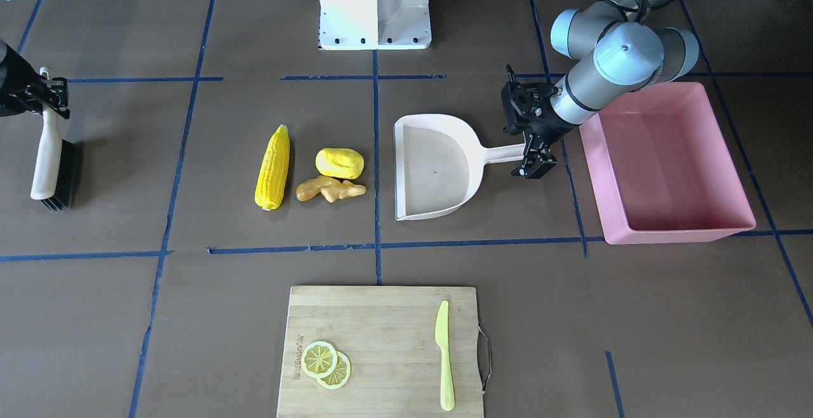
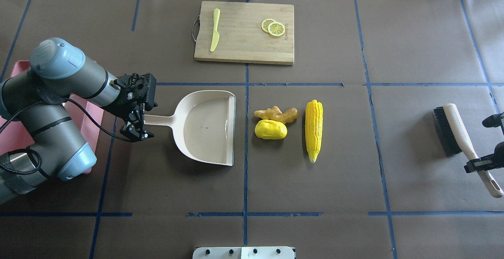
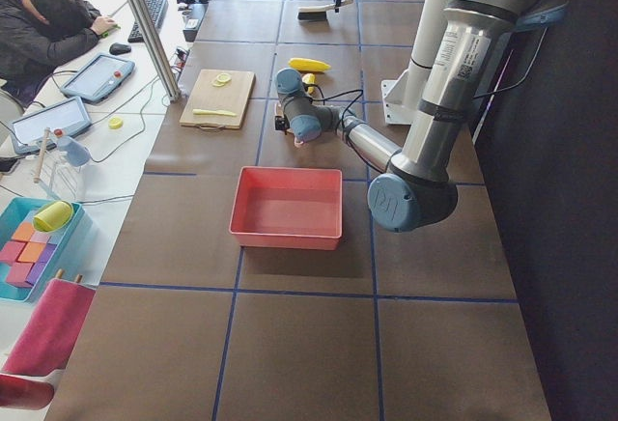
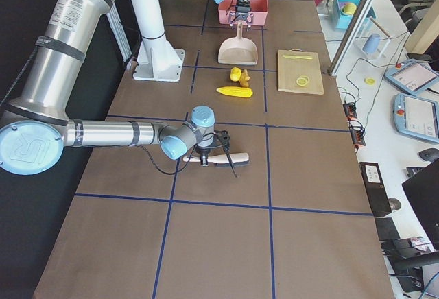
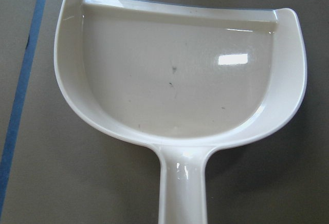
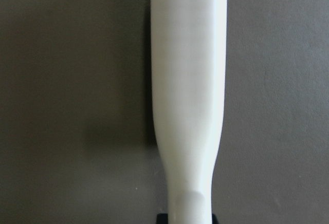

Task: Sweep and dump trash into bin
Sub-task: 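Reach the left gripper over the pink bin and grasp the dustpan handle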

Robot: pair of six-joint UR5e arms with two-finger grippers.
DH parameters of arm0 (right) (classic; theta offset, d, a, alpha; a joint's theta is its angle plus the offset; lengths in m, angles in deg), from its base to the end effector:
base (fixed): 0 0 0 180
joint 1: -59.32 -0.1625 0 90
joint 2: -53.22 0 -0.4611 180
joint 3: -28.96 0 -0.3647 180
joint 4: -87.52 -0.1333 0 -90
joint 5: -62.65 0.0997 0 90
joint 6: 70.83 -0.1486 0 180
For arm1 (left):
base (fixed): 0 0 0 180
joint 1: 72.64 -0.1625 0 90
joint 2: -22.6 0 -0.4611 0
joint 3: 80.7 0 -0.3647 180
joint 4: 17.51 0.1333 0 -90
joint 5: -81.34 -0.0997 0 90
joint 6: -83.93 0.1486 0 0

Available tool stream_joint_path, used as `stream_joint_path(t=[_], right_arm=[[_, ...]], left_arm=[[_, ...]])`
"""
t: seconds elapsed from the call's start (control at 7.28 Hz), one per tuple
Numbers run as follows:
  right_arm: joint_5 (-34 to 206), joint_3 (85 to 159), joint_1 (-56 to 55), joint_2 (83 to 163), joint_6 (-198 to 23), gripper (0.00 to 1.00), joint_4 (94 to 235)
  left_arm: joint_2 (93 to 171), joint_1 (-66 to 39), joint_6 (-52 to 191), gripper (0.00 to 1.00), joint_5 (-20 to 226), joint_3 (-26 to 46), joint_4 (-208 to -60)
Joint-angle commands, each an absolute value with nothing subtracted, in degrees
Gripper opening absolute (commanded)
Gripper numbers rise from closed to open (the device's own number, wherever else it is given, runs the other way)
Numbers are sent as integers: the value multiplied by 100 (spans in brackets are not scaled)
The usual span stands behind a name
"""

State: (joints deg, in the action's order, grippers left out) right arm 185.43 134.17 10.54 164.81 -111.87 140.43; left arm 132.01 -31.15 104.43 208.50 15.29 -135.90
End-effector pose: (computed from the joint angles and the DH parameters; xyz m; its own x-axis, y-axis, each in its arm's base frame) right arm -0.1858 -0.2923 0.6883 0.7116 -0.1501 0.6864 0.1317 0.9881 0.0796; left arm 0.4484 -0.4547 0.4305 -0.0024 0.9987 -0.0517 -0.4715 0.0444 0.8807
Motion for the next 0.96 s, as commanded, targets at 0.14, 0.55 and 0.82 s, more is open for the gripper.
stream_joint_path(t=[0.14, 0.55, 0.82], right_arm=[[18543, 13417, 1054, 16484, -11187, 0, 14043], [18543, 13417, 1054, 16484, -11187, 0, 14043], [18543, 13417, 1054, 16493, -11187, 0, 14043]], left_arm=[[13202, -3238, 10441, 100, 20728, 1379, -13590], [13211, -3282, 10415, 91, 20606, 1317, -13564], [13202, -3282, 10414, 67, 20597, 1326, -13546]])
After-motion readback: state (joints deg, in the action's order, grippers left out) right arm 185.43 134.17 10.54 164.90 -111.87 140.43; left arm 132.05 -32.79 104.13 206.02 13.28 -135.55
